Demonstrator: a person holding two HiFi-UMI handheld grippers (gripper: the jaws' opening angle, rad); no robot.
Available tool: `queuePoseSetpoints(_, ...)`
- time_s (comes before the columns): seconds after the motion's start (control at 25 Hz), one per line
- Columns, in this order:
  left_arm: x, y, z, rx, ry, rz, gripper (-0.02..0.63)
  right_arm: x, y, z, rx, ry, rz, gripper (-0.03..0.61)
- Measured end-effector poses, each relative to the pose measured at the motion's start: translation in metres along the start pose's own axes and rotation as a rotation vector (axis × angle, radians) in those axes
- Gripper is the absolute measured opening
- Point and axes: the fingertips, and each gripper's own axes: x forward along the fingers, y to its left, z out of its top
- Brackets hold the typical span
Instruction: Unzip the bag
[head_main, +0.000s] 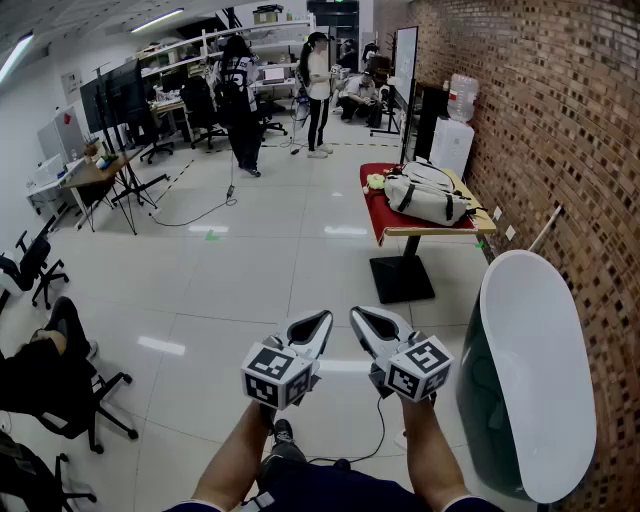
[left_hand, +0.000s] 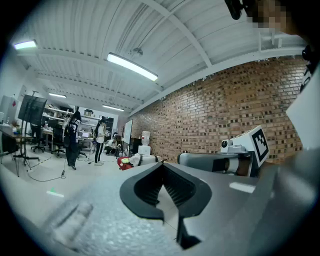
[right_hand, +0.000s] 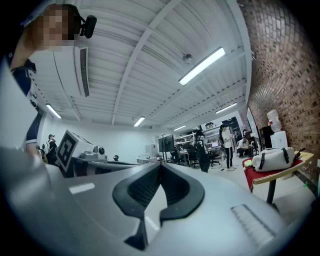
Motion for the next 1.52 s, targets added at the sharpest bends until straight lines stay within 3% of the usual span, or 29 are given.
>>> queuePoseSetpoints(0.48, 0.038, 0.068, -0.025, -0.043, 0.037, -0.011, 0.003, 0.041, -0.043, -0.024, 0.038, 0.049, -0.041, 0.006)
queuePoseSetpoints(0.84, 0.105, 0.157, -0.015, -0.076, 0.048, -0.123, 0.003, 0.124, -0.107, -0.011, 0.055, 0.066, -0.168, 0.006)
queuePoseSetpoints(1.08, 0.145, 0.217, 0.004, -0.066, 0.048, -0.181, 0.003, 0.178, -0.152, 0.000, 0.001, 0.090, -0.247, 0.006)
queuePoseSetpoints(1.28, 0.181, 0.231, 0.009, -0.100, 0.091, -0.232, 0.003, 0.195, -0.188, -0.004, 0.015, 0.107, -0.288, 0.006)
queuePoseSetpoints(1.52, 0.245, 0.251, -0.003, -0.062, 0.096, -0.255, 0.003, 0.212, -0.242, -0.018, 0.049, 0.111, -0.322, 0.006)
